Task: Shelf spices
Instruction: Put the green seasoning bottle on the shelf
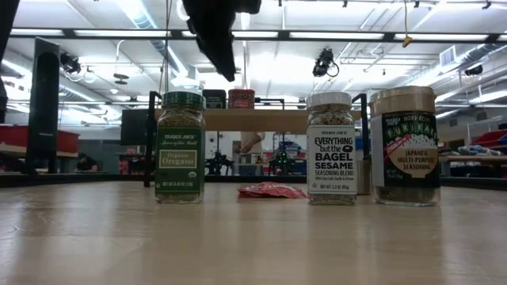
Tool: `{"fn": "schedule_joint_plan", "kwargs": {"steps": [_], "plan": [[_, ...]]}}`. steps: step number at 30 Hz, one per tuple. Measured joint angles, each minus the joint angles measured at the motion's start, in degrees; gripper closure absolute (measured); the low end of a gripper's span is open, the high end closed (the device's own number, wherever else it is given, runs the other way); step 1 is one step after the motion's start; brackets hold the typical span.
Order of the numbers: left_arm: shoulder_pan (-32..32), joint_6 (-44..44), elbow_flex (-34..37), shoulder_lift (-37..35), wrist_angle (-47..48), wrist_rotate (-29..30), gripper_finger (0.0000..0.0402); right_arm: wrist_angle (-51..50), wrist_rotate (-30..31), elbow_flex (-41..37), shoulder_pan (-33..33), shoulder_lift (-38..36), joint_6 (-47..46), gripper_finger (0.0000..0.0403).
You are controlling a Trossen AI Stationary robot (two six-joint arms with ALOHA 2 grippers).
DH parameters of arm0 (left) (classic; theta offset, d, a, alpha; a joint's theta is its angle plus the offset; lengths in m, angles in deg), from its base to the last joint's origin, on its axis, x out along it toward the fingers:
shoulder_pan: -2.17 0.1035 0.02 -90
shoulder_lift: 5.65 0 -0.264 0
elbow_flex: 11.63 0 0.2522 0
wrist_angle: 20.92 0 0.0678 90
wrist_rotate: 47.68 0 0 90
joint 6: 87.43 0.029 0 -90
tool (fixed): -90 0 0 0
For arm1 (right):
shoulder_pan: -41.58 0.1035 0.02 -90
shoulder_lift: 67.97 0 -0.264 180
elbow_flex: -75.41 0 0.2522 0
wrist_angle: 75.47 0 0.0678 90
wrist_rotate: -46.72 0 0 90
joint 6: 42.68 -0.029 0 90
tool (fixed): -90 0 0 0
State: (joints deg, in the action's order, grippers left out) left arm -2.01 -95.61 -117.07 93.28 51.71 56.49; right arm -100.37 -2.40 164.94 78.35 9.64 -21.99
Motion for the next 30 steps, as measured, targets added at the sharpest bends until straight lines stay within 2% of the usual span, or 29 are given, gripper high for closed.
{"fn": "schedule_joint_plan", "kwargs": {"steps": [4,8,13,18,25,28,30], "plan": [[-6.29,-8.43,2.45,-0.33,-7.03,8.92,0.0131,-0.02,0.01,-0.02,0.0,0.02,0.0,0.0163],[-13.97,-9.93,6.09,-2.07,-19.18,16.04,0.0148,-0.02,0.0,-0.02,0.0,0.0,0.0,0.0163],[-18.34,-17.27,12.78,-4.58,-19.57,22.61,0.0163,1.02,0.0,-0.01,0.0,0.02,-0.03,0.0163],[-21.82,-26.24,18.68,-6.65,-21.87,25.1,0.0158,1.77,-0.01,0.0,0.0,0.02,-0.07,0.0163],[-27.95,-25.48,19.8,-6.95,-32.71,34.19,0.0149,0.58,-1.54,0.0,-1.16,1.62,-6.08,0.0149],[-29.29,-24.44,19.8,-7.76,-32.0,36.7,0.0149,1.37,-5.22,0.0,-3.97,3.67,-6.97,0.0127],[-29.38,-25.26,19.8,-9.4,-28.35,36.93,0.0149,3.42,-8.28,0.0,-6.23,5.89,-6.96,0.0111]]}}
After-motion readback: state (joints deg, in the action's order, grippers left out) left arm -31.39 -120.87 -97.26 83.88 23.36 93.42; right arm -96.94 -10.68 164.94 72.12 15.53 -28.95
